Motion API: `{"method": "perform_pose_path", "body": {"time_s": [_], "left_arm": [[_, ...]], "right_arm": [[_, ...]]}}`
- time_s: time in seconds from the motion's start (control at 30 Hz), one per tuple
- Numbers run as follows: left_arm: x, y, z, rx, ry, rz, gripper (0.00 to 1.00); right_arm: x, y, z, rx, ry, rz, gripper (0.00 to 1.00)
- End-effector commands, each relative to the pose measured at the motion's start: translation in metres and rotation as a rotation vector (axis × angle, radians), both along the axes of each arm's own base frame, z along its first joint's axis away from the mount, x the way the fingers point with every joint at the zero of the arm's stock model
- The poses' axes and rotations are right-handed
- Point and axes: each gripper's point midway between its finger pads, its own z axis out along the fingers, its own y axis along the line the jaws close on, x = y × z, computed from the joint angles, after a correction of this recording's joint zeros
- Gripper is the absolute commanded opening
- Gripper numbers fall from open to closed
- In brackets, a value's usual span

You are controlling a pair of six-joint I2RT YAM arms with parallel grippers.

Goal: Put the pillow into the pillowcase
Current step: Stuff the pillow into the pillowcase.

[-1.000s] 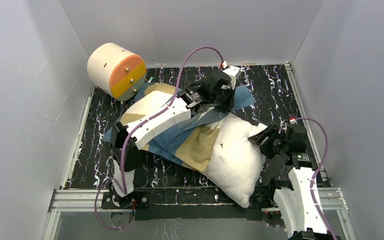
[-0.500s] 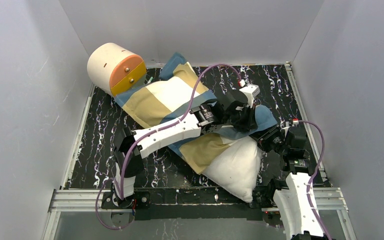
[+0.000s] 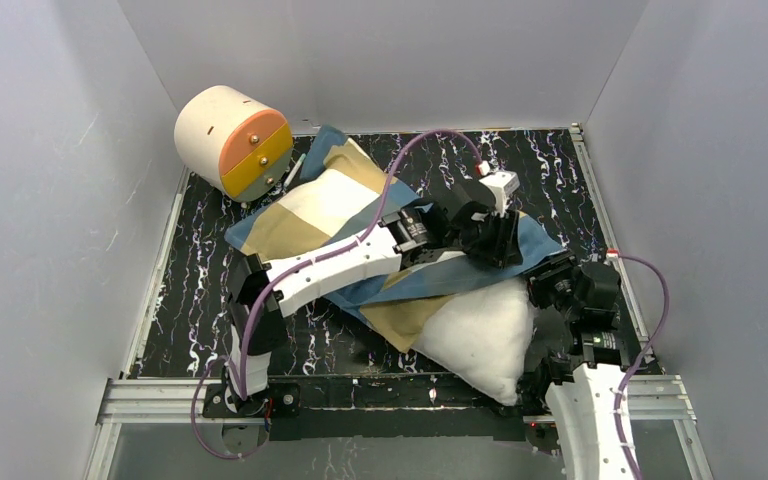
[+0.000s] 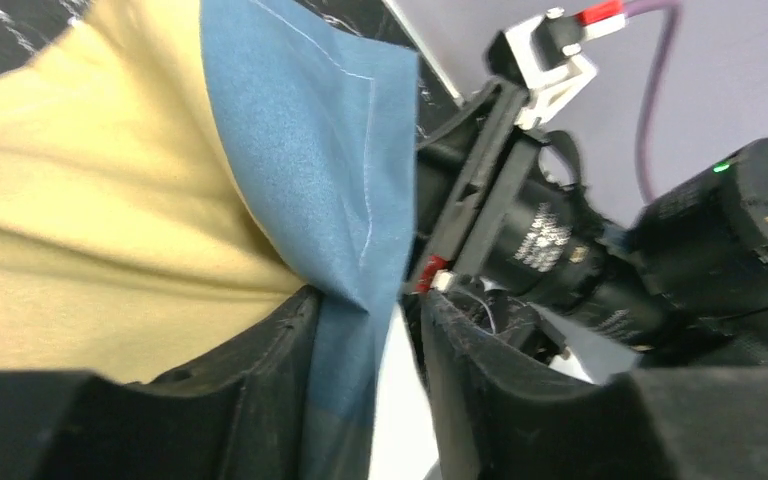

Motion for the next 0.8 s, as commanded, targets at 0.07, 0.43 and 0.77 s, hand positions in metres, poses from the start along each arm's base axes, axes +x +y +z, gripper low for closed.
{"method": "perform_pose_path", "body": {"time_s": [0.07,0.43,0.77], "left_arm": [[0.025,0.094,0.062,0.145,-0.171,0.131,0.56],[-0.019,0.223,-0.001,0.301,-0.121,0.267,0.77],[-0.031,0.171,-0.031,0.173,-0.045,0.146,0.7]], "right_arm": [[-0.019,-0.004,0.028,-0.146,0.108,0.072,0.79],[-0.082,-0.001,0.035,-0.207,0.358,0.182,0.99],[-0.115,0.023,0.026,-0.136,0.388,0.335,0.96]]}}
